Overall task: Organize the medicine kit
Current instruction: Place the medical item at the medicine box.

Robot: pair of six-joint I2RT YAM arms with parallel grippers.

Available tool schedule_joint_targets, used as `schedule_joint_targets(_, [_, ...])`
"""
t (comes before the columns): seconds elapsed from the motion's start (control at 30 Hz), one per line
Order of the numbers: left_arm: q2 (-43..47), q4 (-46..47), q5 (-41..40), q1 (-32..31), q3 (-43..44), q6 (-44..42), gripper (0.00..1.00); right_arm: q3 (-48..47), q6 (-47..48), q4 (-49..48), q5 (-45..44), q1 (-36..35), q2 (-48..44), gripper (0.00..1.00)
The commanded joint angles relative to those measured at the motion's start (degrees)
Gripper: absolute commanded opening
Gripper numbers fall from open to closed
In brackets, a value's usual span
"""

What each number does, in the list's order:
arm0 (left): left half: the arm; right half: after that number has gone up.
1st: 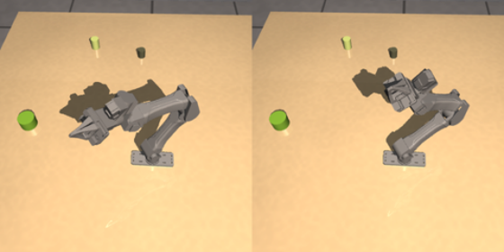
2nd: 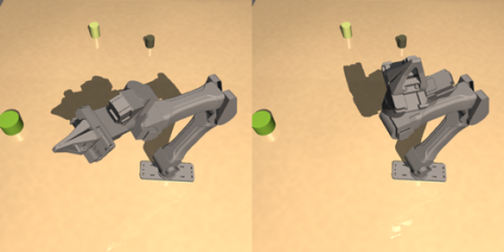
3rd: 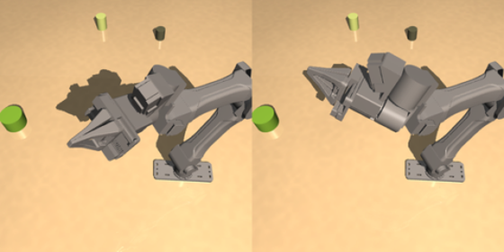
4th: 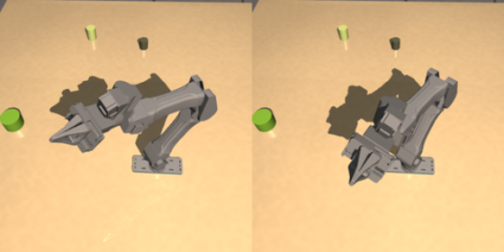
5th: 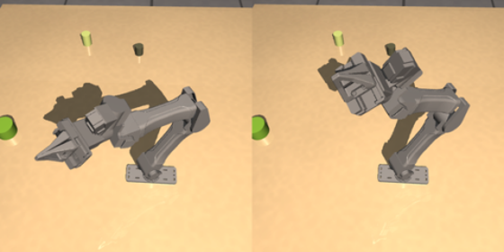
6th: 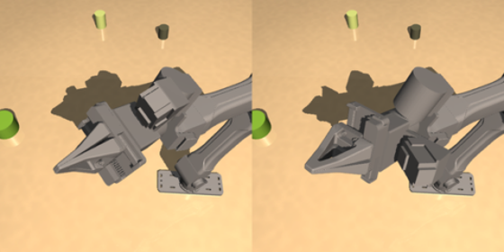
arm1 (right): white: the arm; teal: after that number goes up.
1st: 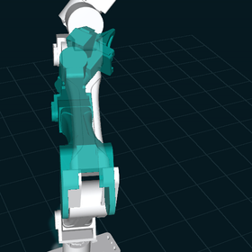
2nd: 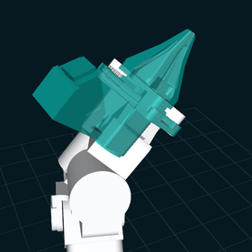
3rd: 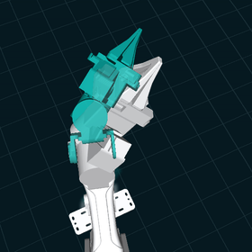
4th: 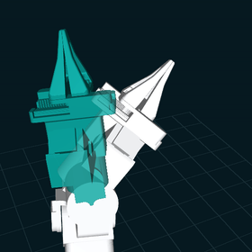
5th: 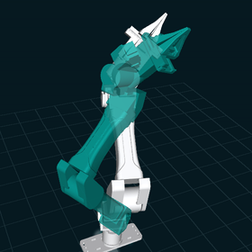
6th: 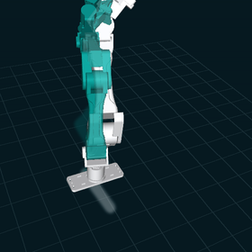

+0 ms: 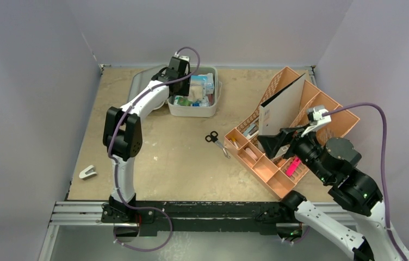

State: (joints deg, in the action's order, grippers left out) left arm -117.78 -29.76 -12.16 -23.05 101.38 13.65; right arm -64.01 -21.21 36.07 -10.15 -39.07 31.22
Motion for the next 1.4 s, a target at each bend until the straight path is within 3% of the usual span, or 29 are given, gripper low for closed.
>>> schedule_joint_targets(0.0, [-2.6,-0.5,1.2,1.6,4.4,-2.6,0.44,-0.4,-0.7,-2.5,1.0,-0.2,0.5,0.99])
schedule_joint_targets(0.87, [-4.5,-3.7,6.2,2.7,-0.8,-0.2,0.16,0.5,0.2,-2.7,0.2,-0.2,-0.2,0.99])
schedule_joint_targets(1.1, [-1.8,-4.9,7.3,2.7,-0.4,0.2,0.16,0.8,0.3,-3.1,0.3,-0.2,0.1,0.99])
schedule_joint_targets(1.37, [4.8,-6.1,9.1,2.7,2.7,0.1,0.27,0.7,-1.2,-2.8,0.5,-0.2,1.5,0.99])
